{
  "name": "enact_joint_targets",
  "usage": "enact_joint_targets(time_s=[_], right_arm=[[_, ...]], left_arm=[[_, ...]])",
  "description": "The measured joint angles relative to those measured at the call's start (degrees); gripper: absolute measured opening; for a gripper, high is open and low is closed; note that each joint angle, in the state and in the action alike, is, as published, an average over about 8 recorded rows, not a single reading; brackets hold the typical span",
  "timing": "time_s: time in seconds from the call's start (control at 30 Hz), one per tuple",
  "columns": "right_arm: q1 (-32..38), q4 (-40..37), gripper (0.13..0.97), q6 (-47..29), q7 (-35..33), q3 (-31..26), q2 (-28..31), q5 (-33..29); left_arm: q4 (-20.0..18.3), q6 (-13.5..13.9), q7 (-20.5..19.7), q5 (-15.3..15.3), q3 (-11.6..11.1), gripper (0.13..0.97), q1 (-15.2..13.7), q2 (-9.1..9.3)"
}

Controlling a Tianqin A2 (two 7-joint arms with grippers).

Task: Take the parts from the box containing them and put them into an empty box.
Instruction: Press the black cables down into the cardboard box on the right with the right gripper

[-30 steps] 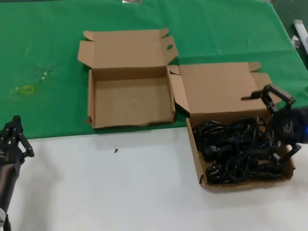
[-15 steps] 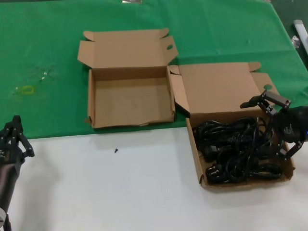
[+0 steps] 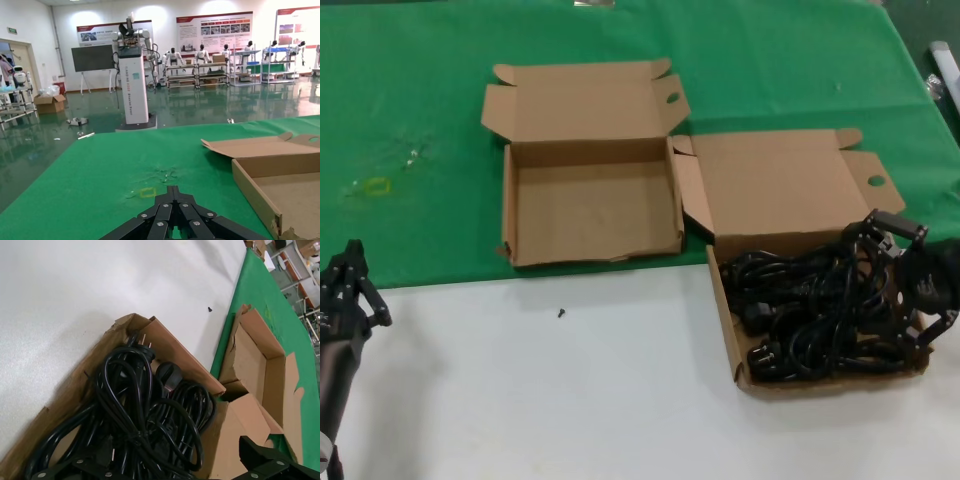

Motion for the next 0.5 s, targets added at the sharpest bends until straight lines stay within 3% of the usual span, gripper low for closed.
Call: enact_joint_targets(time_s=[0.2,0.33,0.5], right_arm=[[-0.35,-0.42,0.865,0.28,0.04,0.11,-0.11,0.11],[-0.17,-1.14,0.865,0.48,-0.75,0.11,-0.41,0.04],[-0.02,-1.63,0.768,0.64,-1.43,0.08,-0.79,0.03]], left_arm=[[0.0,0.0,0.0,0.0,0.0,0.142,0.0,0.0],[0.0,0.0,0.0,0.0,0.0,0.142,0.0,0.0],[0.0,0.0,0.0,0.0,0.0,0.142,0.0,0.0]])
